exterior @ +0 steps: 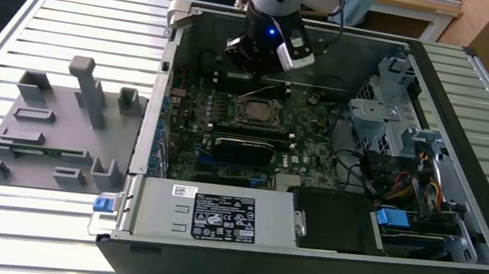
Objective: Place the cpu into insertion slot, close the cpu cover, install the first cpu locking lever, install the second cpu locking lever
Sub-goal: 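Install the first cpu locking lever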
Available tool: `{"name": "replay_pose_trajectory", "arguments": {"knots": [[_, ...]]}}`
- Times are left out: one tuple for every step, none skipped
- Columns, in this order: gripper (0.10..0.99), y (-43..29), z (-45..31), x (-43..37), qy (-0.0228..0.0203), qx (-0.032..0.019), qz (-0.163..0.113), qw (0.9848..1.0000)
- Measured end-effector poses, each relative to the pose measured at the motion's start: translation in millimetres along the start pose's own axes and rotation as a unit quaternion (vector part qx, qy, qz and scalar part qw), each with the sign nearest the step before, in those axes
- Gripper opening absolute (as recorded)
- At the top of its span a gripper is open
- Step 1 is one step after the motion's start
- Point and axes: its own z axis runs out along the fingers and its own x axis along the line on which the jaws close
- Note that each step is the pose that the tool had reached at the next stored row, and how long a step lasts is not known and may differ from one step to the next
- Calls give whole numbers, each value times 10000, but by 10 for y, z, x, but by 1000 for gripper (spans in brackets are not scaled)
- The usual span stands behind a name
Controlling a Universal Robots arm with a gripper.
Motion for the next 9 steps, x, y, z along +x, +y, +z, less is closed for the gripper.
{"name": "replay_pose_trajectory", "arguments": {"knots": [[118, 0, 3, -6, 0, 0, 0, 10000], [118, 0, 7, -12, 0, 0, 0, 10000], [118, -1, 12, -17, 0, -1, 0, 10000], [118, -1, 16, -21, 0, -1, 0, 10000], [118, -2, 19, -24, 0, 0, 0, 10000], [118, -2, 22, -28, 0, 0, 0, 10000], [118, -2, 24, -34, 0, 1, 0, 10000], [118, -2, 27, -39, 0, 1, 0, 10000], [118, -2, 29, -45, 0, 0, 0, 10000]]}}
